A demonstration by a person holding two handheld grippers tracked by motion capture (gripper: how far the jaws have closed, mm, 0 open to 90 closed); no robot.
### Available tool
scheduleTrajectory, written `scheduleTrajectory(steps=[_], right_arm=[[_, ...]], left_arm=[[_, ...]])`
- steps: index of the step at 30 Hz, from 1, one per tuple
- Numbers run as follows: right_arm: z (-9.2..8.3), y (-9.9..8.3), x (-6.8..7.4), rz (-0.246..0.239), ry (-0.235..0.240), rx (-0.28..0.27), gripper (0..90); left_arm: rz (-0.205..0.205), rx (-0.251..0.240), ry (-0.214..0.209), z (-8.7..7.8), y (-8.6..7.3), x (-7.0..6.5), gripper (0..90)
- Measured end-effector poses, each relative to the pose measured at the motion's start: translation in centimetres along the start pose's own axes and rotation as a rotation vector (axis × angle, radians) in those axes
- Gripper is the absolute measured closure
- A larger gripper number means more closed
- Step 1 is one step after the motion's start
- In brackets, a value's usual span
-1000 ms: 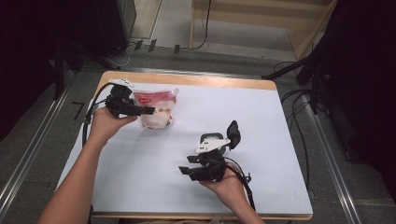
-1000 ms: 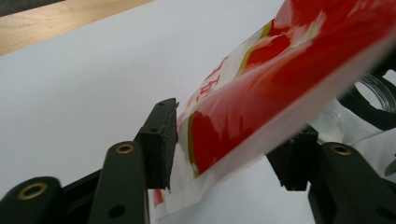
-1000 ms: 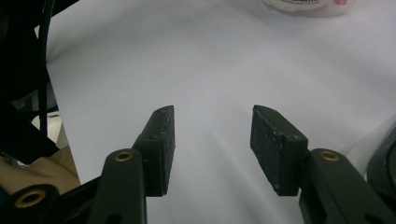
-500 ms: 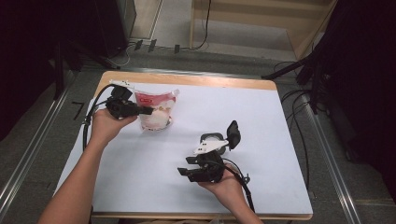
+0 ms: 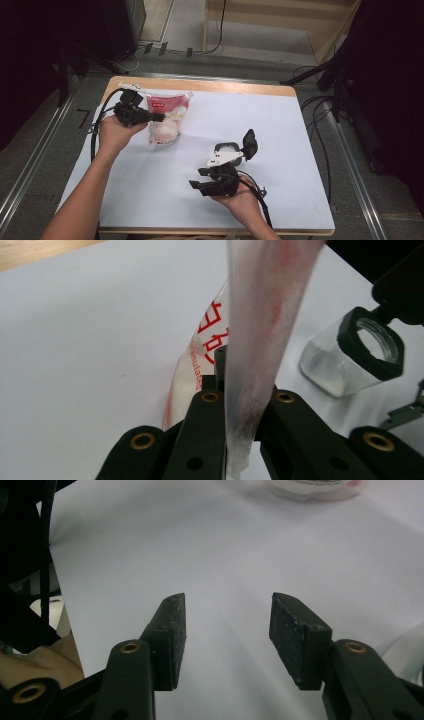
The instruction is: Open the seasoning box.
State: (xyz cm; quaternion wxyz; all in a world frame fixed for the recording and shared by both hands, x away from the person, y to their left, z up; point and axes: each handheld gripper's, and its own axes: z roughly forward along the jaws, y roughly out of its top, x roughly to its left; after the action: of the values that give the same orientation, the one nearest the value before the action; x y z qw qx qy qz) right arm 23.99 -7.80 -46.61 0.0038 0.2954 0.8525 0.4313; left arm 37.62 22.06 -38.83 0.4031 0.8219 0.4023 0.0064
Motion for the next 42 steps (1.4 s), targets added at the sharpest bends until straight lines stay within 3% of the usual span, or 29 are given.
scheduleTrajectory(steps=[6, 13, 23, 28, 32, 39, 42], right_arm=[[0.3, 0.0, 0.1, -0.010, 0.004, -0.002, 45.5], [0.6, 0.1, 0.4, -0.001, 0.023, -0.016, 44.0], [1.6, -0.3, 0.5, 0.004, 0.023, 0.007, 44.9], [2.2, -0.3, 0.7, -0.002, 0.024, 0.014, 45.6], [2.6, -0.4, 0.7, 0.000, 0.027, 0.012, 46.8], [3.5, -0.4, 0.8, 0.058, 0.043, -0.011, 48.6], [3.9, -0.2, 0.8, 0.086, 0.017, -0.007, 50.6]], left_arm=[[0.002, -0.030, -0.055, -1.8, 0.4, -1.5, 90.0], [0.028, -0.032, -0.067, -3.5, 0.9, -3.4, 90.0], [0.045, -0.033, -0.104, -5.2, 0.5, -5.1, 90.0], [0.040, -0.034, -0.138, -5.6, 0.0, -5.7, 90.0], [0.044, -0.017, -0.136, -5.7, -0.3, -6.3, 90.0], [0.047, 0.002, -0.153, -5.3, -0.6, -7.6, 90.0], [0.053, 0.016, -0.169, -5.1, -0.8, -8.1, 90.0]])
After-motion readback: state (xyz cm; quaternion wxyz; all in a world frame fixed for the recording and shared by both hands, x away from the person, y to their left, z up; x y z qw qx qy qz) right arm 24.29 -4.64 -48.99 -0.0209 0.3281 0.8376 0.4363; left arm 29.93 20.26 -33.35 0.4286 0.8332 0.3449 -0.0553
